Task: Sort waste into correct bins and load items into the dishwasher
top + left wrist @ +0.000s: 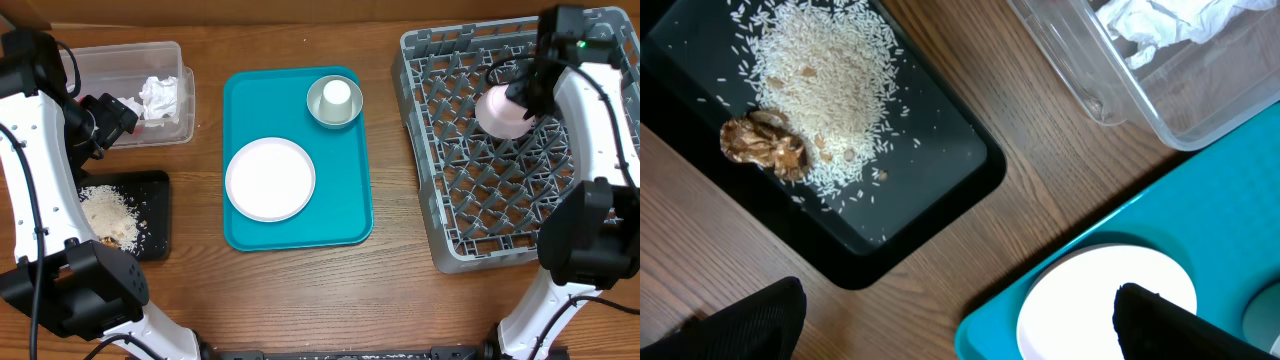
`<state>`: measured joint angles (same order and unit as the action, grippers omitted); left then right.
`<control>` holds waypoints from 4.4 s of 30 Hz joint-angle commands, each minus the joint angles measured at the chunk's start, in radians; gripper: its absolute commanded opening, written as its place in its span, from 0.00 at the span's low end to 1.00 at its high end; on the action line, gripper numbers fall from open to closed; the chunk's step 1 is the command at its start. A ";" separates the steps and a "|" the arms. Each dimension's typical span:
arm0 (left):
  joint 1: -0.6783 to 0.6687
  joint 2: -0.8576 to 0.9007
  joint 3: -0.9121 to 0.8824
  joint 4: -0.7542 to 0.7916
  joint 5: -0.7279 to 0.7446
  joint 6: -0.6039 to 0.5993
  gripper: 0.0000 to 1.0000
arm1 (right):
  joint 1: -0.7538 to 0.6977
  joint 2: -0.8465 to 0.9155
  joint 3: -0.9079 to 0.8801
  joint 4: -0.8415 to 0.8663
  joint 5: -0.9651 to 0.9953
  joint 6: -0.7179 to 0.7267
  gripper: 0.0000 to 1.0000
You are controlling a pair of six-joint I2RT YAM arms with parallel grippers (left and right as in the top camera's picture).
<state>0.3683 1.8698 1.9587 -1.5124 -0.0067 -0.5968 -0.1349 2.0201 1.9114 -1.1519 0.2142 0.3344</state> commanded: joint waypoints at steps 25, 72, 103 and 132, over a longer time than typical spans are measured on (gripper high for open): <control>-0.002 0.008 0.008 0.000 0.003 -0.010 1.00 | 0.612 0.146 0.094 0.250 -0.262 -0.090 1.00; -0.002 0.008 0.008 0.000 0.003 -0.010 1.00 | 0.821 0.303 -0.032 0.085 -0.246 0.113 0.04; -0.002 0.008 0.008 0.000 0.003 -0.010 1.00 | 0.306 0.079 0.365 -0.149 0.583 0.007 0.04; -0.002 0.008 0.008 0.000 0.003 -0.010 1.00 | 0.367 0.077 0.101 0.070 0.668 -0.033 0.17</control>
<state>0.3683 1.8698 1.9587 -1.5124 -0.0071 -0.5968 0.1944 2.1082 2.0071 -1.0740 0.8665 0.2905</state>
